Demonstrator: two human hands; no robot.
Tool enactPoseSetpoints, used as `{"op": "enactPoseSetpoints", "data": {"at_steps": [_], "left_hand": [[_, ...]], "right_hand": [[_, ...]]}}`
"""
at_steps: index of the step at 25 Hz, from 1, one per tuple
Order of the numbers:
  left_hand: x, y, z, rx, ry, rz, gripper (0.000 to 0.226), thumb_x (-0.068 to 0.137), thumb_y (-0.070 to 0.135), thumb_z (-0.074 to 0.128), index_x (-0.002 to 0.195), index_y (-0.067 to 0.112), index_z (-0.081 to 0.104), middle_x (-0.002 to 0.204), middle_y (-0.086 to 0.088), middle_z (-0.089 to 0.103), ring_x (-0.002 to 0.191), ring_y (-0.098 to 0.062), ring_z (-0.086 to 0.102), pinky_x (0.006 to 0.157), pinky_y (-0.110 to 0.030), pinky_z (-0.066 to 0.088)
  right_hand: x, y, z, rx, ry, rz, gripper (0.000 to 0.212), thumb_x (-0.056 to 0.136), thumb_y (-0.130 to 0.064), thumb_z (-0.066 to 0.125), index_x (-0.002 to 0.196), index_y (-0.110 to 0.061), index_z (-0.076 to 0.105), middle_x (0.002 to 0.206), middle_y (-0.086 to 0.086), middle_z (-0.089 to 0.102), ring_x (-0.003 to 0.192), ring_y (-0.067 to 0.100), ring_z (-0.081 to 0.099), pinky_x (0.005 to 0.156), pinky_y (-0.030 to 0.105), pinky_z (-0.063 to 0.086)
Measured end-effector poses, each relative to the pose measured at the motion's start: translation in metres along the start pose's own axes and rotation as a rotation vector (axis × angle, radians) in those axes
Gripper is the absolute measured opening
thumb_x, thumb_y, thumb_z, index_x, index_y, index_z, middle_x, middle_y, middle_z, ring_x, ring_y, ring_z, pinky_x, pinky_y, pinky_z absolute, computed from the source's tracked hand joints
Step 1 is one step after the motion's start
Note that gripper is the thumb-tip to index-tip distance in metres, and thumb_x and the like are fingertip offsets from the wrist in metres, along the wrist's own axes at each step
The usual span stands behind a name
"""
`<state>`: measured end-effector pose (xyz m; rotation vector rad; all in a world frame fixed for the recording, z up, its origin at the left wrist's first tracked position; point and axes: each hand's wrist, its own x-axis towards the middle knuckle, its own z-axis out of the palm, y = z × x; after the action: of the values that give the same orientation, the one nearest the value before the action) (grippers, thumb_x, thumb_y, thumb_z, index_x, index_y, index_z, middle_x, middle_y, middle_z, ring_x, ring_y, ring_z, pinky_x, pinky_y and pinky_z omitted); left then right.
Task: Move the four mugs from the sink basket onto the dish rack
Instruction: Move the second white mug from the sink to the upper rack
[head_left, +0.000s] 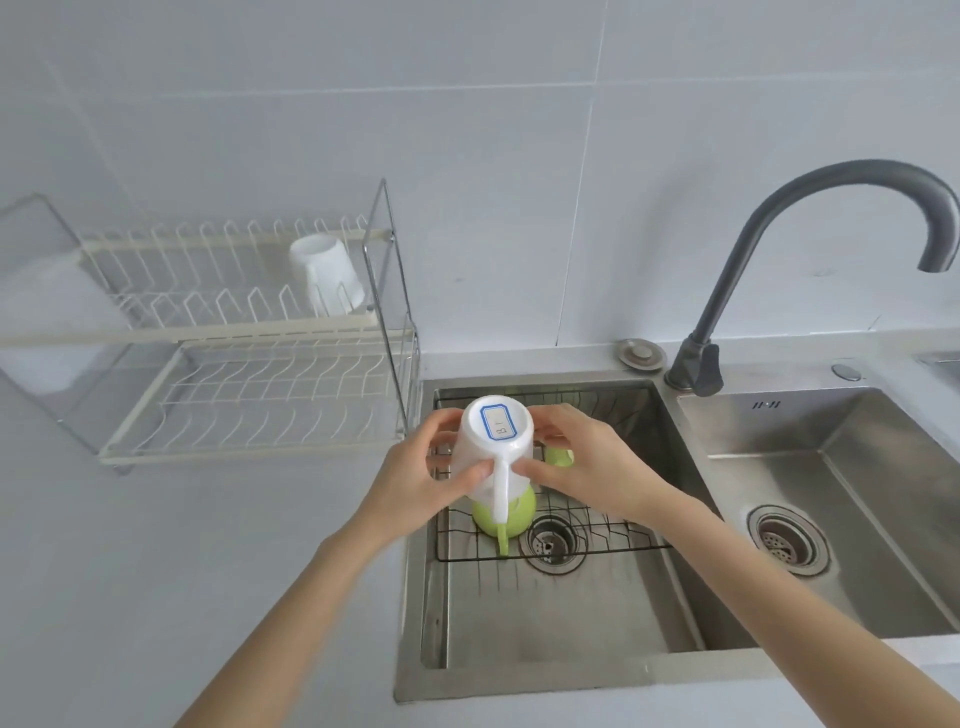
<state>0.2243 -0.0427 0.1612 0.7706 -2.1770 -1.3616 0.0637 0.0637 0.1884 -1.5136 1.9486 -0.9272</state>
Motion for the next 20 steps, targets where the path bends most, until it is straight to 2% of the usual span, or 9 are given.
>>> {"op": "enactPoseSetpoints", "data": {"at_steps": [2,4,11,16,18,20], "left_hand": [[-0.006,-0.002,-0.023,0.006,0.021,0.023,0.046,0.055,0.052,0.063,0.097,0.049,0.043,0.106,0.028,0.054,0.093,0.025,0.050,0.075,0.002,0.044],[-0.012,-0.004,-0.044,0.020,0.032,0.048,0.046,0.056,0.053,0.062,0.098,0.049,0.044,0.107,0.027,0.056,0.094,0.023,0.052,0.076,0.000,0.045],[-0.029,-0.012,-0.120,0.035,0.063,0.114,0.043,0.058,0.054,0.059,0.098,0.046,0.047,0.108,0.025,0.058,0.095,0.016,0.056,0.075,-0.003,0.047],[-0.031,-0.014,-0.176,0.075,0.098,0.151,0.040,0.057,0.056,0.058,0.095,0.047,0.047,0.105,0.027,0.058,0.092,0.017,0.057,0.076,-0.003,0.046],[-0.028,-0.013,-0.195,0.083,0.116,0.162,0.039,0.057,0.057,0.057,0.094,0.048,0.048,0.103,0.027,0.058,0.090,0.017,0.057,0.075,-0.002,0.045],[-0.024,-0.011,-0.212,0.087,0.137,0.174,0.038,0.057,0.057,0.057,0.092,0.046,0.048,0.102,0.027,0.058,0.088,0.017,0.058,0.073,-0.001,0.045]], "right_hand": [[0.006,-0.019,0.013,0.009,0.026,-0.026,0.051,0.080,-0.019,0.069,0.127,-0.014,0.051,0.108,-0.005,0.055,0.103,0.007,0.053,0.097,0.013,0.039],[0.012,-0.034,0.026,0.044,0.050,-0.037,0.049,0.079,-0.019,0.070,0.124,-0.013,0.052,0.107,-0.003,0.055,0.103,0.009,0.056,0.097,0.015,0.041],[0.035,-0.090,0.071,0.112,0.111,-0.103,0.044,0.078,-0.019,0.070,0.120,-0.013,0.056,0.100,-0.005,0.054,0.098,0.010,0.059,0.091,0.016,0.048],[0.066,-0.132,0.090,0.104,0.111,-0.166,0.042,0.077,-0.021,0.072,0.117,-0.014,0.059,0.091,-0.015,0.054,0.088,0.001,0.060,0.088,0.011,0.048],[0.078,-0.146,0.095,0.129,0.117,-0.177,0.040,0.077,-0.021,0.071,0.115,-0.015,0.059,0.097,-0.009,0.059,0.087,-0.001,0.060,0.084,0.006,0.047],[0.090,-0.160,0.097,0.147,0.119,-0.182,0.039,0.078,-0.021,0.071,0.115,-0.015,0.059,0.105,-0.001,0.061,0.089,0.003,0.061,0.085,0.010,0.048]]}}
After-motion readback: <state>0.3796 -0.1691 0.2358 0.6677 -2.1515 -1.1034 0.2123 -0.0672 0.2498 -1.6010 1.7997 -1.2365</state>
